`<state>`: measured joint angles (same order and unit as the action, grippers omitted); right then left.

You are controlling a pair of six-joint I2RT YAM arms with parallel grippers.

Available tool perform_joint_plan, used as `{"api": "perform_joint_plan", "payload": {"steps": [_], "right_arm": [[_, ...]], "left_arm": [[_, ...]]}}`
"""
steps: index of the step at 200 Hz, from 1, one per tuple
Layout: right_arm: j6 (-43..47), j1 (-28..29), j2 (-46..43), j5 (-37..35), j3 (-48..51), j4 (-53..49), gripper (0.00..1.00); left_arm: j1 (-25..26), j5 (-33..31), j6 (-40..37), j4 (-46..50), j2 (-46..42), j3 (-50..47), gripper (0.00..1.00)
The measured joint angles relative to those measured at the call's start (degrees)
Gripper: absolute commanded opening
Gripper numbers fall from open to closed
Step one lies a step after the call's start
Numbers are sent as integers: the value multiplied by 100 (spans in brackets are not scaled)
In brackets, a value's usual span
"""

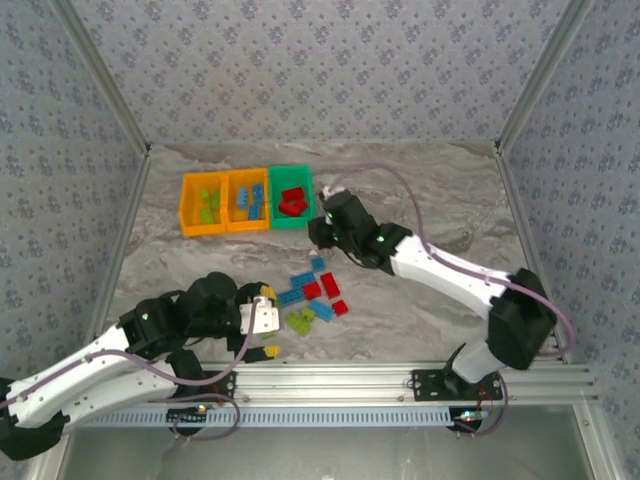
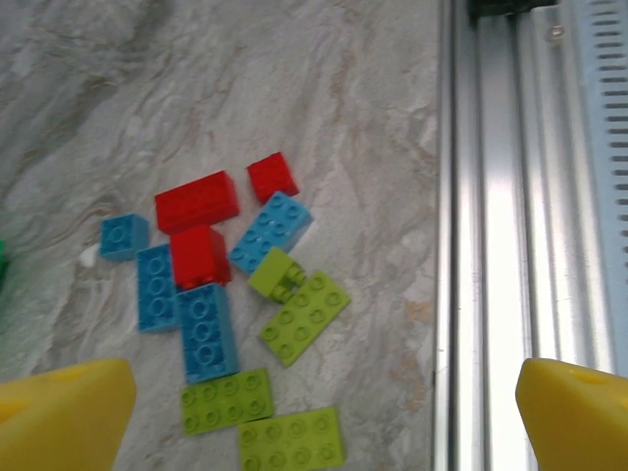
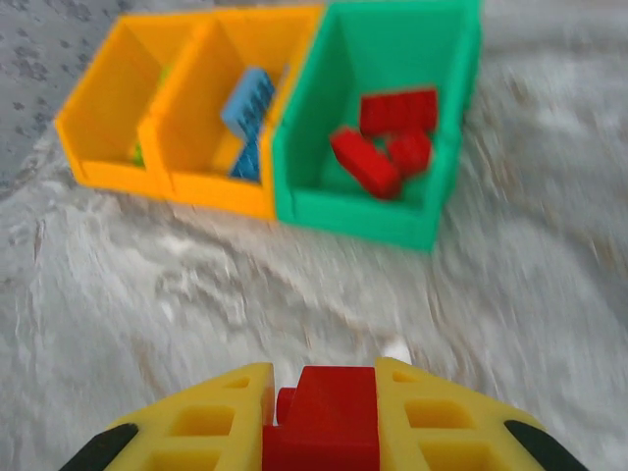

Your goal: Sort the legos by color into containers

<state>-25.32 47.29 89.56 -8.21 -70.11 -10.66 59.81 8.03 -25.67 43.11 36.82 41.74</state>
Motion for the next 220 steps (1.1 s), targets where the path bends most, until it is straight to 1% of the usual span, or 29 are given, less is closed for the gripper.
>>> {"api": "perform_joint_plan", "payload": {"steps": [26, 41, 56, 75, 82, 91, 100, 120, 147, 168, 180, 189, 194, 204, 220], "right_arm": [[570, -131, 1340, -114, -1325, 382, 25], [809, -249, 2227, -181, -2186, 494, 26], [1003, -391, 3042, -192, -2959, 531, 28], [1174, -562, 3939, -166, -3845, 483, 33], [1207, -623, 4260, -129, -4188, 439, 37], [1263, -699, 4610, -59, -4610, 328, 45], [1268, -761, 4881, 17, -4983, 208, 49], [1276, -868, 5243, 136, -5611, -101, 51], [1314, -874, 5158, 98, -5825, -452, 52], [1340, -811, 4697, 90, -5530, -787, 54], [1366, -761, 4142, 114, -5003, -970, 57], [1397, -728, 3602, 157, -4557, -1156, 59], [1423, -710, 3296, 205, -4299, -1217, 61], [1449, -660, 2509, 262, -3707, -1381, 64], [1499, -553, 1248, 332, -2791, -1576, 71]], "left_arm": [[-2, -761, 162, -306, 52, -85, 99], [-9, -1213, 286, -468, 140, -85, 99], [-24, -1534, 398, -577, 190, -85, 99], [-105, -1735, 481, -621, 232, -87, 99], [-155, -1768, 503, -634, 229, -87, 99], [-247, -1777, 542, -669, 229, -87, 99], [-326, -1773, 566, -699, 229, -87, 99], [-481, -1766, 612, -741, 229, -87, 99], [-623, -1709, 807, -894, 245, -87, 99], [-636, -1799, 1209, -964, 407, -52, 99], [-636, -1947, 1631, -896, 577, 96, 99], [-636, -2096, 2083, -828, 758, 278, 99], [-640, -2170, 2321, -811, 857, 369, 99], [-647, -2326, 2953, -776, 1032, 516, 99], [-647, -2542, 4081, -693, 1126, 549, 99]]}}
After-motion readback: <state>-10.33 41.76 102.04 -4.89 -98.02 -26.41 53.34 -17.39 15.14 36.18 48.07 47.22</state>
